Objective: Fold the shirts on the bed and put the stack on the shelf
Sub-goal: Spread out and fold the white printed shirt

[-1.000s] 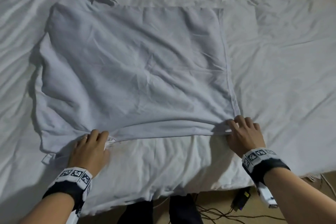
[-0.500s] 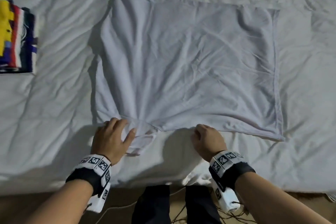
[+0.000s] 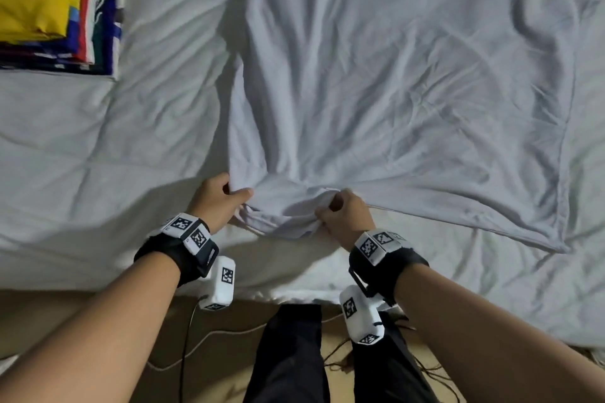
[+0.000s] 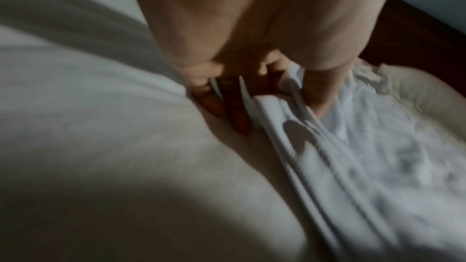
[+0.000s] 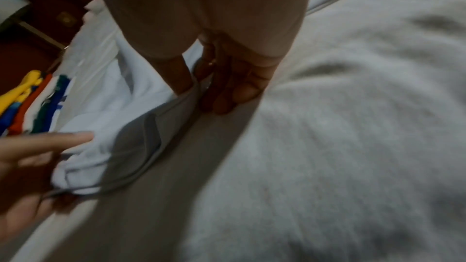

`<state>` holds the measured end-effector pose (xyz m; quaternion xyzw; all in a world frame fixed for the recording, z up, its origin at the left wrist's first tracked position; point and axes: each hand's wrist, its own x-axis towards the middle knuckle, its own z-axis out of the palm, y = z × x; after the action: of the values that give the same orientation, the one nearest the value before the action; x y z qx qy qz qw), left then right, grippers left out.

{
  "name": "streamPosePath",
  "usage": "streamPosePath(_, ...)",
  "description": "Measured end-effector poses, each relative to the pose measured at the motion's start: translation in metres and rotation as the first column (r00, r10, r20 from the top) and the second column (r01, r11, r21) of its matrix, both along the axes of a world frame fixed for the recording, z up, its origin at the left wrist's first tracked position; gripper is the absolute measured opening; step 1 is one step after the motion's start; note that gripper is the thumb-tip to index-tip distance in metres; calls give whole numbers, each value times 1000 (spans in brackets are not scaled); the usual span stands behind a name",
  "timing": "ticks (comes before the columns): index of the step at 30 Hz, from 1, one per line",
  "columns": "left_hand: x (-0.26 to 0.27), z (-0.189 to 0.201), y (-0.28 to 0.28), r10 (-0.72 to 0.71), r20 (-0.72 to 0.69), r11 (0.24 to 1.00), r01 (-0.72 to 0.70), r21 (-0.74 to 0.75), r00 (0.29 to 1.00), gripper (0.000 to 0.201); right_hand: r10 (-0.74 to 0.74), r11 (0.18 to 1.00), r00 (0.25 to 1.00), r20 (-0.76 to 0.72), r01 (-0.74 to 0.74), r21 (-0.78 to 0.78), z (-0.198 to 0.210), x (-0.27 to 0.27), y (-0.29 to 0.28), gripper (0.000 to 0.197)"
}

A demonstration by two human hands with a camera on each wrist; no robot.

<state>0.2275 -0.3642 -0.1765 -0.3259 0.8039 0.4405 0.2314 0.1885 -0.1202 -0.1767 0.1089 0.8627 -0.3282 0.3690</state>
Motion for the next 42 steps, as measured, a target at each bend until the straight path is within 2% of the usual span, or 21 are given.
streamPosePath(2,11,2,-5,209,-58,965,-196,177,976,13,-105,988,994,-19,102,-116,2,5,3,17)
streamPosePath(5,25,13,-5,455,26,785,-415,459,890,34,-257,926,966,19,252,-282,7,14,6,21)
streamPosePath(7,31,16,-5,467,111,720,-450,529,877,51,-307,865,943,132,334,-375,11,18,8,26)
streamPosePath(9,36,16,-9,393,137,758,-405,512,909,45,-306,834,930,204,365,-413,12,20,11,32)
streamPosePath(12,45,14,-14,136,121,918,-171,358,983,22,-232,844,940,251,323,-428,10,22,19,36)
streamPosePath(14,49,12,-19,56,141,959,-93,269,988,32,-119,883,957,263,224,-414,9,23,23,35)
streamPosePath(16,55,15,-22,63,119,973,-87,212,991,37,12,911,966,259,97,-402,10,22,25,33)
streamPosePath(18,61,16,-23,199,105,945,-219,241,974,34,115,926,963,243,-16,-377,13,21,26,24)
streamPosePath(20,66,17,-21,396,139,823,-419,383,907,32,171,930,959,224,-83,-357,16,20,25,17)
streamPosePath(21,69,17,-19,447,143,783,-463,416,883,32,189,930,958,214,-105,-352,17,20,24,15)
streamPosePath(22,73,14,-19,442,132,805,-457,377,887,31,216,929,956,198,-138,-343,17,20,24,15)
streamPosePath(24,81,5,-18,310,100,927,-324,187,945,28,316,916,935,162,-256,-309,15,21,23,14)
streamPosePath(25,84,2,-17,246,96,961,-256,104,964,24,373,903,915,151,-320,-287,15,20,22,13)
streamPosePath(26,84,2,-13,227,97,970,-234,67,969,20,415,891,897,148,-368,-267,15,19,21,12)
streamPosePath(29,83,6,-2,230,135,961,-246,123,964,18,458,874,872,170,-407,-265,15,13,20,7)
streamPosePath(31,82,14,3,93,173,980,-121,156,981,22,511,849,841,177,-462,-258,16,9,20,8)
streamPosePath(33,84,21,5,-20,199,997,4,78,980,19,586,805,791,175,-543,-240,16,7,20,9)
streamPosePath(35,86,22,3,-21,193,999,30,-42,981,15,651,757,735,189,-608,-239,18,3,17,11)
streamPosePath(38,80,23,1,-93,285,987,125,-98,954,23,725,688,647,234,-688,-231,26,-15,13,10)
streamPosePath(40,70,27,-1,-156,394,979,195,-62,906,28,728,685,650,216,-701,-200,33,-34,11,8)
streamPosePath(42,53,34,-8,-147,419,982,184,-47,896,30,696,718,703,146,-676,-166,39,-59,6,9)
